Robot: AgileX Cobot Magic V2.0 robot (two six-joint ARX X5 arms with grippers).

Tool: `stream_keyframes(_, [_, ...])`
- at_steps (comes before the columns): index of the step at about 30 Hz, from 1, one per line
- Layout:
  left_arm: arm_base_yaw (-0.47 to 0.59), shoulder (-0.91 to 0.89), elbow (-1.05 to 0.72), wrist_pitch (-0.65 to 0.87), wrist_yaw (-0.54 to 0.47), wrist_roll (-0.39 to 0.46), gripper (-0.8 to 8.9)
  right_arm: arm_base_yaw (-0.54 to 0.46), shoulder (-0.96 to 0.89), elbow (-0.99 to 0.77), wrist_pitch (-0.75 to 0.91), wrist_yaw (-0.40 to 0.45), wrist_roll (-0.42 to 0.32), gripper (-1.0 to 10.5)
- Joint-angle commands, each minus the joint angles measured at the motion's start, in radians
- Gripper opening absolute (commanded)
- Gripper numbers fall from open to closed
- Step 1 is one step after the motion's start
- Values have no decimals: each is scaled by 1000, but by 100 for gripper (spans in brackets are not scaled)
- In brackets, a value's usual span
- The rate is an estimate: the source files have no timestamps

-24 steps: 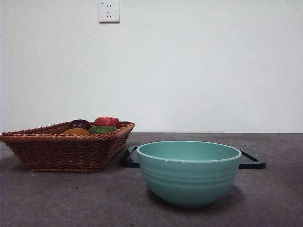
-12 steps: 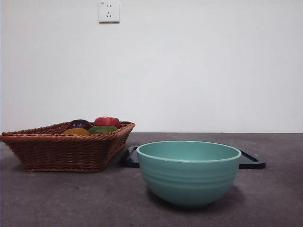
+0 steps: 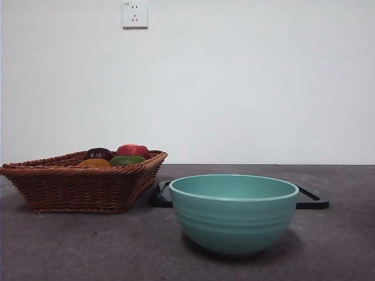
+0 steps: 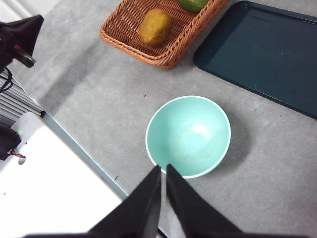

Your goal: Pick up the wifruite, put it on the bowl, pick up the plate, put it on desk

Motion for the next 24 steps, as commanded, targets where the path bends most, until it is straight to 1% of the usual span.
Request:
stream_keyframes(1, [2,-2,-21,2,-5,4,7,10,4,16,10,-1,-12,8])
stream_keyframes(21, [2,-2,-21,3,-5,4,7,10,4,16,10,-1,-12,8])
stream_keyframes(24, [2,-2,-21,3,-5,4,7,10,0,16,-1,0,-48,7])
